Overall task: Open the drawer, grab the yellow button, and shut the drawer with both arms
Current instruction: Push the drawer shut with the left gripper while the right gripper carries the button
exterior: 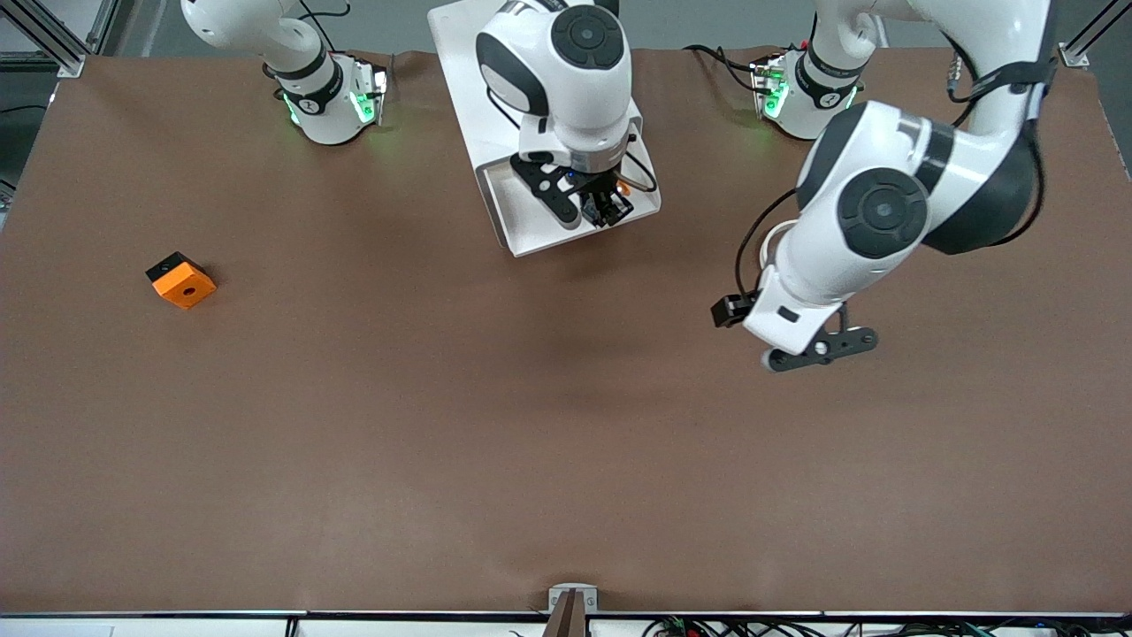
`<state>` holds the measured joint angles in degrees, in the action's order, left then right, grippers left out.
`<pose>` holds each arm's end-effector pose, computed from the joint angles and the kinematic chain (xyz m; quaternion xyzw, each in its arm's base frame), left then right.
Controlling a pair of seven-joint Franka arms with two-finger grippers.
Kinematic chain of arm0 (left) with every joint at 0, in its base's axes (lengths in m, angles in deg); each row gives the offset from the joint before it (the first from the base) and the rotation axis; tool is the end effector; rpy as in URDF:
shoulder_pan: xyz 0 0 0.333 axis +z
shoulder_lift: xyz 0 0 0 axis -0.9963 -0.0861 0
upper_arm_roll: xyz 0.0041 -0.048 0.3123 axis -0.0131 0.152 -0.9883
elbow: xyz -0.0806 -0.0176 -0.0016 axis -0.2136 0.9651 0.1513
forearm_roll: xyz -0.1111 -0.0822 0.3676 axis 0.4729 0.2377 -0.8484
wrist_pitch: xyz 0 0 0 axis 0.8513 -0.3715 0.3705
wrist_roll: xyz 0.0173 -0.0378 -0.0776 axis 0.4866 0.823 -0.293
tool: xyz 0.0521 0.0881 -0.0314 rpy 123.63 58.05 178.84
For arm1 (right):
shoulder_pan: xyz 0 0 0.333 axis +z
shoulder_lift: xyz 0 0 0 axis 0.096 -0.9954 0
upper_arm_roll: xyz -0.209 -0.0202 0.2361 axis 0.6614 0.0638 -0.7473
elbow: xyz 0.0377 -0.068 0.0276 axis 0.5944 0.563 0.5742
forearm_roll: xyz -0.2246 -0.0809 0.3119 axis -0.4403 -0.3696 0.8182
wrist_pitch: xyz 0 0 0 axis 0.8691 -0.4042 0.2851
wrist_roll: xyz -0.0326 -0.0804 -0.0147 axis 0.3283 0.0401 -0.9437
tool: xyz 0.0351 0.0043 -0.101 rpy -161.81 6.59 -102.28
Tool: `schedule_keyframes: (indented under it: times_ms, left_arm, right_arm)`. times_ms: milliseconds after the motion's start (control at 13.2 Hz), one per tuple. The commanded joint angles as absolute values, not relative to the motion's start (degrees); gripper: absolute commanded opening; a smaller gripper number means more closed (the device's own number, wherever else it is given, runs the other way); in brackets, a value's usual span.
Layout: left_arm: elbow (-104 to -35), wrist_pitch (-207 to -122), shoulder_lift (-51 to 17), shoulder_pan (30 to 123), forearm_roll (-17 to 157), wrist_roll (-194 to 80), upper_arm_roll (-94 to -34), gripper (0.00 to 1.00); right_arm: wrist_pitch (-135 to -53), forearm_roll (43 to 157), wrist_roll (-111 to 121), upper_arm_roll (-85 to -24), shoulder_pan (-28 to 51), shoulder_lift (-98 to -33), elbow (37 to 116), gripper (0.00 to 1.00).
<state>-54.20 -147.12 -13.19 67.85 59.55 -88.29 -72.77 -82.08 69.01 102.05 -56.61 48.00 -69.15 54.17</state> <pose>0.5977 -0.2839 0.4562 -0.9936 -0.0978 0.0549 0.0120 0.4336 0.5483 0.4566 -0.9310 0.3631 0.0366 0.0090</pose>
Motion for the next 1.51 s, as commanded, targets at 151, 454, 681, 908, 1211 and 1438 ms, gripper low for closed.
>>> schedule_keyframes:
  times_ms: [151, 454, 681, 908, 1211, 1438]
  left_arm:
    - [-66.24, -159.11, -11.18, 67.84, 62.17, -91.27, -69.54, 1.0]
    - [-67.31, -161.68, -13.37, 66.17, 62.7, -98.82, -65.59, 1.0]
    - [-66.7, -164.14, -15.04, 61.26, 62.53, -105.41, -65.41, 1.0]
    - [-66.87, -163.27, -16.01, 57.92, 62.7, -106.93, -65.41, 1.0]
    - [-66.87, -162.47, -16.54, 52.47, 62.79, -117.89, -65.23, 1.0]
    - [-66.87, -160.46, -16.28, 50.35, 62.88, -122.57, -64.53, 1.0]
  right_arm:
    - [-75.81, 69.32, 73.8, -56.26, 40.92, -66.35, 53.63, 0.0]
    - [-73.25, 69.06, 55.16, -56.18, 31.77, -65.55, 54.24, 0.0]
    - [-74.04, 68.97, 43.66, -56.17, 25.27, -63.71, 57.92, 0.0]
    - [-75.0, 67.31, 36.7, -56.09, 20.08, -61.16, 61.96, 0.0]
    - [-81.93, 66.08, 28.52, -56.09, 14.36, -54.58, 74.51, 0.0]
    - [-88.53, 63.62, 26.92, -56.09, 10.93, -51.14, 83.32, 0.0]
